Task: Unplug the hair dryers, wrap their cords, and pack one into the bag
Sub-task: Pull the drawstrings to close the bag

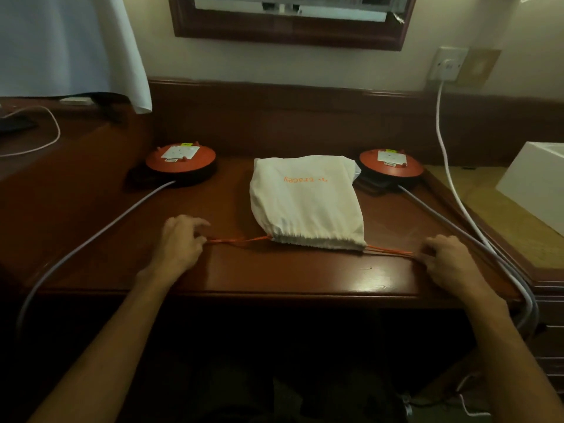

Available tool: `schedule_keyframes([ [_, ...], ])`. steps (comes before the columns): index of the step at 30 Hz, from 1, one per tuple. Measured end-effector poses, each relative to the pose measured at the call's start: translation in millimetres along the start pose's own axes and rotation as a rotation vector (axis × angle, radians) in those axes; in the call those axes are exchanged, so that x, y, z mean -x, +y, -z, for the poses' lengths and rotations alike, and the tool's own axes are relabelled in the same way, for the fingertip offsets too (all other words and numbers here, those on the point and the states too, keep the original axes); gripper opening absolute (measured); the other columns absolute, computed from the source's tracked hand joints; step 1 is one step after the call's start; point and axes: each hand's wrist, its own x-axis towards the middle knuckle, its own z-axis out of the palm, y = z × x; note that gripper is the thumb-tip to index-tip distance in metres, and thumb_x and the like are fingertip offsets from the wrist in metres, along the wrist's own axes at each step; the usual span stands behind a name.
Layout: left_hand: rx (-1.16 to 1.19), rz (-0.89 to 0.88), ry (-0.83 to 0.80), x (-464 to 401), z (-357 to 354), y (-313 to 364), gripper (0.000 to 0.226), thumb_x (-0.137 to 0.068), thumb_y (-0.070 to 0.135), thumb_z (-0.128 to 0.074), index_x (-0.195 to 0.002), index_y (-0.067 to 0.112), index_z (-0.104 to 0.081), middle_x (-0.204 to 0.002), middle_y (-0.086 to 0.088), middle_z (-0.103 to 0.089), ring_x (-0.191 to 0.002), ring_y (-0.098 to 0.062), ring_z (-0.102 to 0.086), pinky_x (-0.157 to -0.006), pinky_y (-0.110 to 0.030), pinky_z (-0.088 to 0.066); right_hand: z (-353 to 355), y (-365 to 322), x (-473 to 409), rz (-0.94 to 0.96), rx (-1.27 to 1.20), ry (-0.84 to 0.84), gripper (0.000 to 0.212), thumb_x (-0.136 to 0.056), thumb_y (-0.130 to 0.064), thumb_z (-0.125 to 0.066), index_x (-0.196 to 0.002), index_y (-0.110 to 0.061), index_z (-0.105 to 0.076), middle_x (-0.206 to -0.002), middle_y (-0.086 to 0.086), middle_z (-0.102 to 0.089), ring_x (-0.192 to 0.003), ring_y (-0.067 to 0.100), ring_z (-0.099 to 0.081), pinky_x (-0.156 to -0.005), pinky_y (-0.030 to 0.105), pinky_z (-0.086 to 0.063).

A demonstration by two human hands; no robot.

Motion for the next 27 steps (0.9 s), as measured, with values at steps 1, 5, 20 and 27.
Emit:
schedule_keyframes([
  [1,-0.048,-0.040,-0.032,2.0,-1.5,11.9,0.038,-0.091,0.022,-0.072,-0.128,0.027,-0.066,-0.137,-0.005,-0.059,-0.130,-0.024,-0.049,-0.108,-0.043,-0.043,1.7,-9.9,1.6,0.019,0.049,0.002,0.009,-0.091,-0.022,-0.073,-0.095,-0.014,-0.069,-0.091,0.003,-0.058,-0.095,0.028,-0.048,-0.082,0.039,-0.040],
  [5,0.033,-0.195,-0.138,13.3,-18.5,73.5,0.048,-0.094,0.045,-0.065,-0.138,0.029,-0.056,-0.140,-0.002,-0.056,-0.134,-0.024,-0.044,-0.111,-0.047,-0.036,-9.3,-67.8,3.6,0.146,0.039,-0.015,0.035,-0.095,-0.034,-0.063,-0.129,-0.022,-0.062,-0.131,0.002,-0.060,-0.123,0.025,-0.047,-0.103,0.046,-0.036],
  [20,0.316,-0.192,0.185,5.8,-24.3,25.0,0.011,-0.079,0.022,-0.084,-0.073,0.018,-0.075,-0.070,0.005,-0.070,-0.066,-0.011,-0.065,-0.066,-0.036,-0.056,-44.6,-67.0,3.1,0.104,-0.542,0.163,0.036,-0.090,-0.025,-0.072,-0.066,-0.002,-0.059,-0.059,0.012,-0.057,-0.053,0.024,-0.048,-0.052,0.032,-0.038],
  [27,0.121,-0.097,-0.090,6.9,-10.6,40.7,0.040,-0.091,0.032,-0.072,-0.130,0.028,-0.063,-0.127,-0.002,-0.060,-0.128,-0.024,-0.049,-0.105,-0.041,-0.042,-46.0,-86.1,-0.9,0.069,-0.210,0.103,0.024,-0.093,-0.034,-0.069,-0.112,-0.019,-0.069,-0.121,0.000,-0.060,-0.120,0.025,-0.047,-0.104,0.043,-0.029],
])
